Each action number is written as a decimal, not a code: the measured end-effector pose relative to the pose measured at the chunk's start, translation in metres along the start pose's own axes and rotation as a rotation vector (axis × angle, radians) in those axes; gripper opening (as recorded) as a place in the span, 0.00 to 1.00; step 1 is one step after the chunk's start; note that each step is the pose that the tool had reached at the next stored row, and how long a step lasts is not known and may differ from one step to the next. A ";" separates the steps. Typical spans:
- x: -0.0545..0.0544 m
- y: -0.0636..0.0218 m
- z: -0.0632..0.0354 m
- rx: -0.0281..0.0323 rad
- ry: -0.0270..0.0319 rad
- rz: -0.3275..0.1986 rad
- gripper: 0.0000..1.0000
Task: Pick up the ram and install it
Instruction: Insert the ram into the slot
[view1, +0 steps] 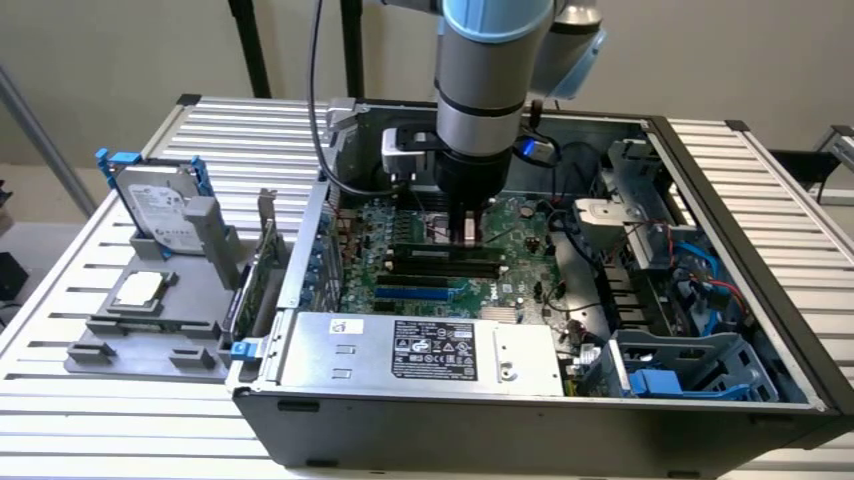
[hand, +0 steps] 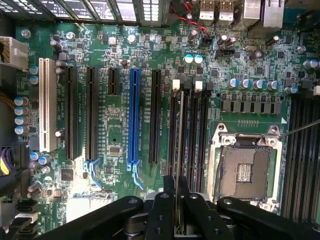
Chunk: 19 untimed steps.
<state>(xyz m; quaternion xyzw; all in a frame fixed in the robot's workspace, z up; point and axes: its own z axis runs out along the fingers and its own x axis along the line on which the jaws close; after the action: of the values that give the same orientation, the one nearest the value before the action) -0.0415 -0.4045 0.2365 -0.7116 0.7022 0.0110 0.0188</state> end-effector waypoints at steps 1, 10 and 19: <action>0.000 -0.0001 0.0005 -0.0047 0.0002 -0.001 0.14; 0.000 -0.0002 0.0027 -0.0197 0.0135 -0.001 0.14; 0.000 -0.0028 0.0068 -0.0199 0.0164 -0.001 0.14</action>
<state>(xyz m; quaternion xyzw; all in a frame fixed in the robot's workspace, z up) -0.0385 -0.4041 0.2298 -0.7122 0.7019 0.0121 0.0059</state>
